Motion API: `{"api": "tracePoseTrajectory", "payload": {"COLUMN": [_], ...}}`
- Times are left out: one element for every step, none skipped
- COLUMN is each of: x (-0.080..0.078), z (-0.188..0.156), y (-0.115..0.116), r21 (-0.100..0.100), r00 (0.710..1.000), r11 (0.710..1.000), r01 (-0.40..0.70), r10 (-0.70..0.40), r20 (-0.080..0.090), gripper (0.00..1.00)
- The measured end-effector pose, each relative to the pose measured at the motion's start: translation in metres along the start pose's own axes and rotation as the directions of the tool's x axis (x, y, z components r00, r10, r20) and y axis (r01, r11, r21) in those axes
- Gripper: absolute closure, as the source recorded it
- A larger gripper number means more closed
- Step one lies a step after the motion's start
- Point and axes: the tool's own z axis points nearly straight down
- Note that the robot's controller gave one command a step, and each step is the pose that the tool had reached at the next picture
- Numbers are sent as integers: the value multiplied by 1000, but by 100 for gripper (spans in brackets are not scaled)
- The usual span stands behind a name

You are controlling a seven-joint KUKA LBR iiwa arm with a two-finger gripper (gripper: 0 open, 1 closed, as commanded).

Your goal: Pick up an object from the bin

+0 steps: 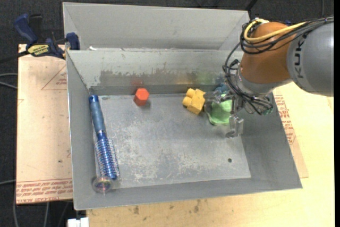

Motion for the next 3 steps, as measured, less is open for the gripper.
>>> {"api": "tracePoseTrajectory", "payload": {"x": [0,0,-15], "z": [0,0,1], "y": [0,0,-63], "r21": [0,0,4], "r00": [1000,1000,992], "r11": [1000,1000,992], "r01": [1,1,-126], "r10": [-1,-1,126], "r20": [0,0,4], "gripper": [100,0,0]}}
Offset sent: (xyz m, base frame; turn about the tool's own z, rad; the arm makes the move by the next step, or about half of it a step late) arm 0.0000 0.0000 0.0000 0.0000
